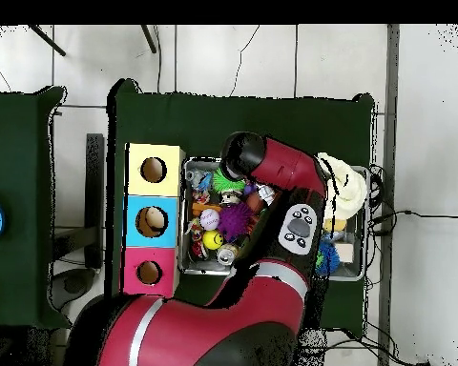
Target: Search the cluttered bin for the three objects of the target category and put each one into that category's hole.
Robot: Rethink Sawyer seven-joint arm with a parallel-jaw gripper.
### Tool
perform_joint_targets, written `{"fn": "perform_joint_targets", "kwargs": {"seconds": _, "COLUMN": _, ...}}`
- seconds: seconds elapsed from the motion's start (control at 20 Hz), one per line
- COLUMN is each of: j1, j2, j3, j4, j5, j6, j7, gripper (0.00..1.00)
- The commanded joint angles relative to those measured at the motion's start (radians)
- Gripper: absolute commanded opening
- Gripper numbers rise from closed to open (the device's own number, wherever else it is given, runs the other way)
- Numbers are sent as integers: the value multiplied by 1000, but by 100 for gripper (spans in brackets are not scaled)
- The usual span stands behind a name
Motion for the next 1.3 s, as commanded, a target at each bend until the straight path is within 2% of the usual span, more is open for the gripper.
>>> {"fn": "perform_joint_targets", "kwargs": {"seconds": 0.05, "j1": -51, "j2": 38, "j3": 113, "j4": 20, "j5": -133, "j6": -56, "j7": -131, "gripper": 100}}
{"fn": "perform_joint_targets", "kwargs": {"seconds": 0.1, "j1": -53, "j2": 35, "j3": 116, "j4": 19, "j5": -150, "j6": -55, "j7": -120, "gripper": 0}}
{"fn": "perform_joint_targets", "kwargs": {"seconds": 0.25, "j1": -55, "j2": 24, "j3": 126, "j4": 37, "j5": -151, "j6": -93, "j7": -113, "gripper": 0}}
{"fn": "perform_joint_targets", "kwargs": {"seconds": 0.85, "j1": -71, "j2": 20, "j3": 147, "j4": 19, "j5": -175, "j6": -51, "j7": -114, "gripper": 0}}
{"fn": "perform_joint_targets", "kwargs": {"seconds": 1.15, "j1": -63, "j2": -100, "j3": 152, "j4": 130, "j5": -179, "j6": -3, "j7": -116, "gripper": 0}}
{"fn": "perform_joint_targets", "kwargs": {"seconds": 1.3, "j1": -52, "j2": -139, "j3": 145, "j4": 157, "j5": -187, "j6": 29, "j7": -108, "gripper": 0}}
